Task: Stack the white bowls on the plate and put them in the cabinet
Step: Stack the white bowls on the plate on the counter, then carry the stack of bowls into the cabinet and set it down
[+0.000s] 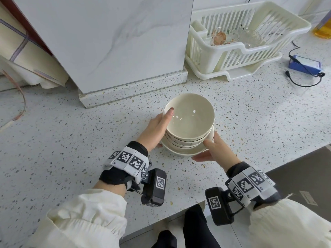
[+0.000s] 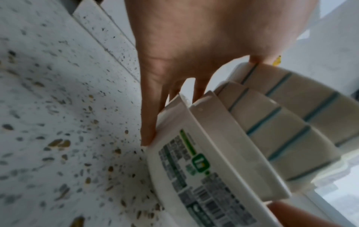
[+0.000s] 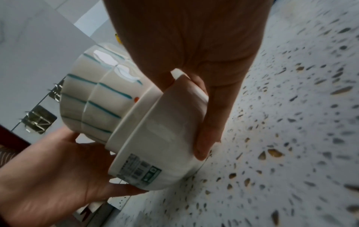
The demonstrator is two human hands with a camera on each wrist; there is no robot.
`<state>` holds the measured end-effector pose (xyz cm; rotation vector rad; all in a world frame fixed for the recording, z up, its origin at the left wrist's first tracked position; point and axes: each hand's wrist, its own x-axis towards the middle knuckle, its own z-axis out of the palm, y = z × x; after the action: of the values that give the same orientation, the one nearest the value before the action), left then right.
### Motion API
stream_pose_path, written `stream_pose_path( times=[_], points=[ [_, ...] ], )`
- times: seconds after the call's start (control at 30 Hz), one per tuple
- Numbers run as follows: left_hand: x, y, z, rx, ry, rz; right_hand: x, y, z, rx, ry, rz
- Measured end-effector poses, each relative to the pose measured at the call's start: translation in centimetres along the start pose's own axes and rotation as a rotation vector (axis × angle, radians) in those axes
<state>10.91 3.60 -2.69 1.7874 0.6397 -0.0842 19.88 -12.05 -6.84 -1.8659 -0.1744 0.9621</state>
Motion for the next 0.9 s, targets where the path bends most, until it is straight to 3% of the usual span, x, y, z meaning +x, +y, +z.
stream_pose_path(
  times=[0.17,0.47,0.7,0.9],
  points=[
    [0.0,0.4,0.1,-0.109,-0.058,-0.097,-0.4,0.5,-0.2,0.001,0.049,-0.046],
    [-1.0,2.2,4.5,0.007,-0.223,-0.149,-4.1,3.8,-4.1,0.065,0.162,-0.029],
    [-2.6,5.1,11.8,0.111,-0.301,-0.156,-8.6,8.3,-10.4,0.135,0.296,-0.038],
    [-4.8,7.2,21.9,0.135,-0.393,-0.140,-14.1,14.3,-18.0,0.198,0.381,-0.026]
  ],
)
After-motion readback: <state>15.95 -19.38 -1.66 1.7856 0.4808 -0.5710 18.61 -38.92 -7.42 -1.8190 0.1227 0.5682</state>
